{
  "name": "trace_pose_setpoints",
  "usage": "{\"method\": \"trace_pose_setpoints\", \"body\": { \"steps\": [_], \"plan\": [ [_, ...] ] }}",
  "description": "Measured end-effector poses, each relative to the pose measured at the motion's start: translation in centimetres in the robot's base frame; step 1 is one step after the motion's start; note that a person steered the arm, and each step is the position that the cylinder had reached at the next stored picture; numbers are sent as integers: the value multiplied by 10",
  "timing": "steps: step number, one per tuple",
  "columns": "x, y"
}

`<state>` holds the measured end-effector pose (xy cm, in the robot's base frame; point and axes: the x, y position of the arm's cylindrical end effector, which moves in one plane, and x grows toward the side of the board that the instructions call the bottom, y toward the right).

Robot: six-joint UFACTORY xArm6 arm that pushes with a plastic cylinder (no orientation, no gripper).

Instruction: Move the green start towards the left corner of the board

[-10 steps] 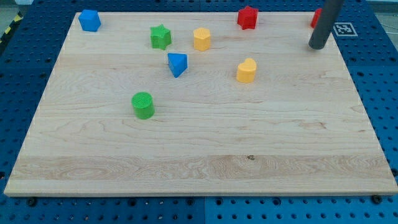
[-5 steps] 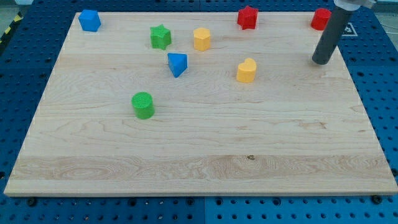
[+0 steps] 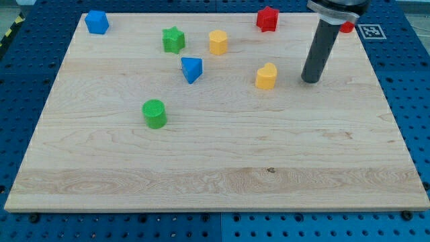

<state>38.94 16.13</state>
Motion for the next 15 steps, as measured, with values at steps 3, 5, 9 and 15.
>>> {"method": "trace_pose_setpoints", "body": {
  "steps": [3, 5, 9, 15],
  "plan": [
    [-30, -49],
    [-65, -68],
    [-144, -148],
    [-89, -282]
  ]
}}
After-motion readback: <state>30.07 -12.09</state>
